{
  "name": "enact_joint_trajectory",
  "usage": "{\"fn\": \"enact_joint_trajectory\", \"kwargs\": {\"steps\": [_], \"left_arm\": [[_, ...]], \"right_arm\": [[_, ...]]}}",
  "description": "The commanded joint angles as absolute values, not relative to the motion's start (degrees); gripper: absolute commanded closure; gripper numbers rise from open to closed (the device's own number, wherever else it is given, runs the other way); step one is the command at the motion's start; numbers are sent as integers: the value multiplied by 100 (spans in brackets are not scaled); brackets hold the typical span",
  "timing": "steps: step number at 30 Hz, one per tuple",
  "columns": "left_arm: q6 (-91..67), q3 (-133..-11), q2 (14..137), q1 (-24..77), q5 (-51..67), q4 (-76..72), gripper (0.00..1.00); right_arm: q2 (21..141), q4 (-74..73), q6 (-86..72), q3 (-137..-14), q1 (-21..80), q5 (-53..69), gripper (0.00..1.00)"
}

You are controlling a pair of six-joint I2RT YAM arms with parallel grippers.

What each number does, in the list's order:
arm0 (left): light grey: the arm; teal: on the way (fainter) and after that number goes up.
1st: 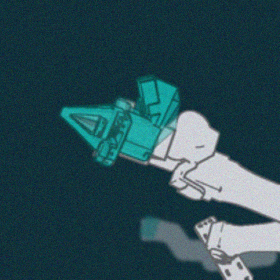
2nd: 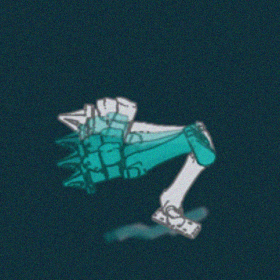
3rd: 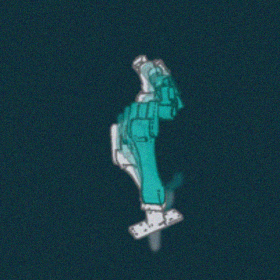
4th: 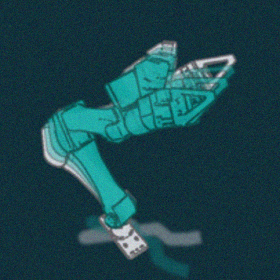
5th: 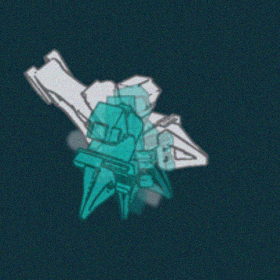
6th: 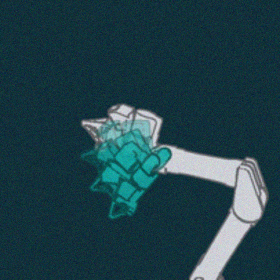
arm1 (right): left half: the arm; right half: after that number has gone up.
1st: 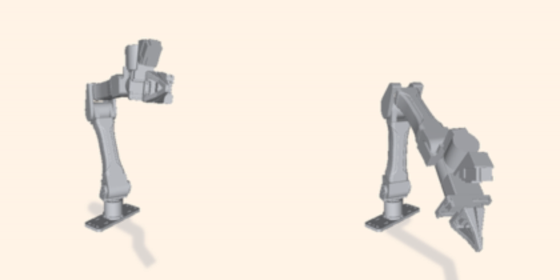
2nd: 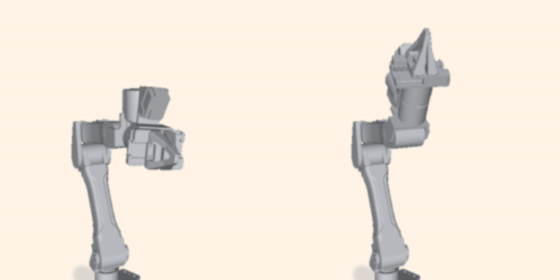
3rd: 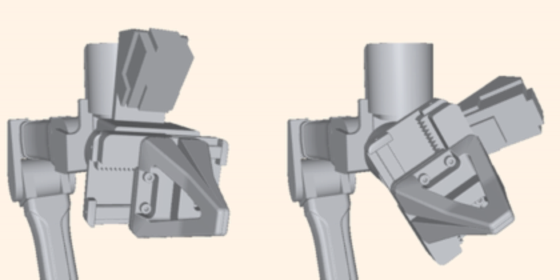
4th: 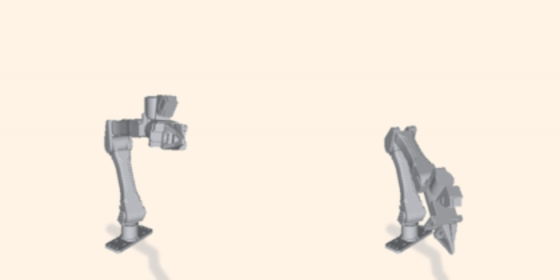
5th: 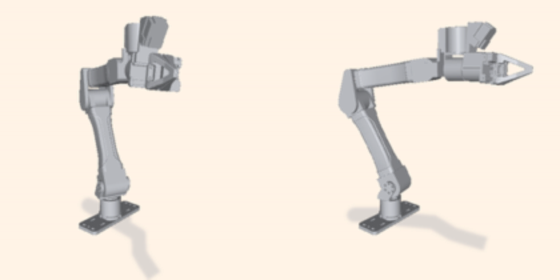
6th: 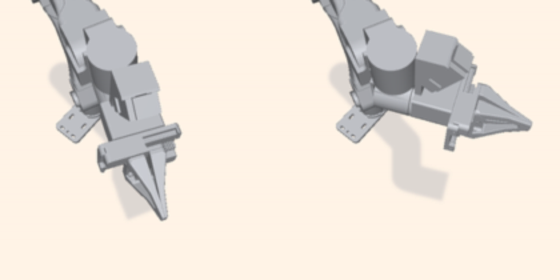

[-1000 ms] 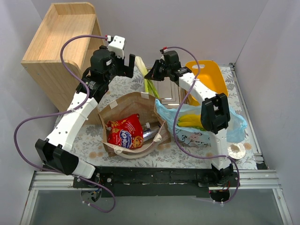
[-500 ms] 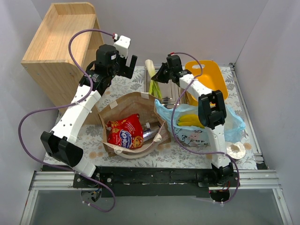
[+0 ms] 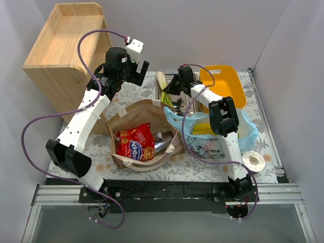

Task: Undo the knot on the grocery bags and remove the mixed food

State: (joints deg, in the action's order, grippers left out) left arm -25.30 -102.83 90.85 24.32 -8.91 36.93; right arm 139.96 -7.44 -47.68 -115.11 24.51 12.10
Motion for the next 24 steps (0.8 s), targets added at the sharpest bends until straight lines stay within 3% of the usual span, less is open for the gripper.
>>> {"fn": "enact_joint_trajectory", "kwargs": {"steps": [1, 2, 3, 6, 11, 15, 16, 17, 24], "left_arm": [[-2408, -10538, 8939, 2408, -932, 3885, 2], [-2408, -10529, 8930, 2408, -923, 3885, 2], [-2408, -10486, 8904, 2408, -905, 3876, 2], [-2417, -10346, 8833, 2408, -914, 3762, 2], [-2470, -10134, 8675, 2417, -835, 3411, 2], [-2443, -10221, 8683, 2417, -57, 3296, 2], [-2461, -10248, 8675, 2417, 208, 3287, 2], [-2531, -10265, 8666, 2417, 420, 3278, 2], [-2883, -9887, 8665, 2934, 2433, 2506, 4]], "right_arm": [[14133, -457, -4930, -11813, 2479, 1055, 99], [14142, -440, -4939, -11795, 2479, 1063, 99], [14142, -405, -4939, -11778, 2479, 1072, 91], [14001, -300, -4992, -11681, 2452, 1133, 49], [13220, -448, -5088, -11496, 2286, 1160, 37], [12473, -334, -4686, -11496, 2171, 1423, 25], [12176, -308, -4493, -11548, 2136, 1476, 19], [12042, -360, -4239, -11618, 2127, 1485, 6], [10295, -1046, -2367, -11480, 1601, 712, 3]]}}
